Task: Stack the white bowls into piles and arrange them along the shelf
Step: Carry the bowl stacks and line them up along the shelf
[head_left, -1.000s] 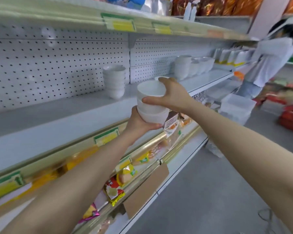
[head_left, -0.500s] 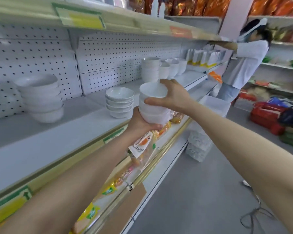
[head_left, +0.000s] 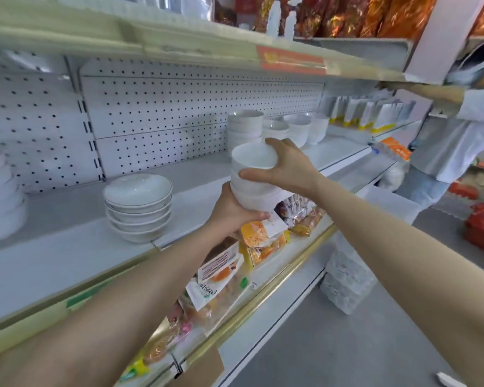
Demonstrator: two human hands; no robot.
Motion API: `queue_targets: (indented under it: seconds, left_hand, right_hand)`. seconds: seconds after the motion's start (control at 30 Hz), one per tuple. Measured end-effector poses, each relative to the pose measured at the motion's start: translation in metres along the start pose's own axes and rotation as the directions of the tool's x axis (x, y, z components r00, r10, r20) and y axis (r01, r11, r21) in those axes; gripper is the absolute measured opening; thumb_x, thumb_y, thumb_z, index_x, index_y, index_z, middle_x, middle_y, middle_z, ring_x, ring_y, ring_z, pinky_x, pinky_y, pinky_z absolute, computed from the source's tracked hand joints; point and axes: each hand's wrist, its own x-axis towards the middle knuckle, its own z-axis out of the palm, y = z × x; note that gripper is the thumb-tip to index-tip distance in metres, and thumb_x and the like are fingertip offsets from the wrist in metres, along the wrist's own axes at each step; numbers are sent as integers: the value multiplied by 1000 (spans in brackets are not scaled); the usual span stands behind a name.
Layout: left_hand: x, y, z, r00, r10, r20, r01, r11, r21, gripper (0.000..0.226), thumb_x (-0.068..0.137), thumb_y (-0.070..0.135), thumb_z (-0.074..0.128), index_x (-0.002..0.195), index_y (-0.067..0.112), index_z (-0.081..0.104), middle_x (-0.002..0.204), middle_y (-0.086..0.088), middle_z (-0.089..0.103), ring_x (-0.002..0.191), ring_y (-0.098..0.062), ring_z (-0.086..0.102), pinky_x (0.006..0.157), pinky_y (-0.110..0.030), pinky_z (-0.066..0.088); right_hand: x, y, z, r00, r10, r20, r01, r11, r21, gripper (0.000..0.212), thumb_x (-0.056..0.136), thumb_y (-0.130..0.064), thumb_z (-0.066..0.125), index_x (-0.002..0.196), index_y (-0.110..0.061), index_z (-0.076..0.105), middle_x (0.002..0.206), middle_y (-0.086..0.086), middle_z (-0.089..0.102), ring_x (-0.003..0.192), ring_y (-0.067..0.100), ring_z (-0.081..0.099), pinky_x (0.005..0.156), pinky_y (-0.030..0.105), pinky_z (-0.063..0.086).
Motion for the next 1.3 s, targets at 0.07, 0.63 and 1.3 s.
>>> queue_targets:
  seconds: [0.07, 0.63, 1.3]
  left_hand:
    - [18, -1, 13, 998, -20, -54, 22, 999, 25, 91, 51, 25, 96, 123, 25, 41, 107, 15, 56, 101, -6, 57, 74, -19, 48]
    - [111, -36, -11, 896, -165, -413, 274, 936, 221, 109, 31, 57, 87, 126, 20, 49, 116, 7, 64, 104, -14, 63, 80, -31, 55]
    - [200, -82, -51, 877, -221, -428, 409, 809, 421, 105, 48, 61, 83, 136, 24, 41, 129, 6, 54, 124, -16, 48, 110, -41, 35]
  right_hand:
    - [21, 21, -1, 999, -48, 24, 48, 999, 9, 97, 66, -70, 75, 141, -18, 44, 132, 3, 47, 118, 21, 50, 93, 32, 45]
    - [178, 55, 63, 894, -320, 313, 309, 947, 84, 108, 60, -79, 69, 143, -14, 41, 125, 2, 45, 121, 19, 45, 86, 27, 38]
    - [281, 60, 122, 829, -371, 419, 342, 928, 146, 112, 64, -70, 76, 151, -19, 27, 145, 4, 35, 135, 22, 36, 92, 26, 30]
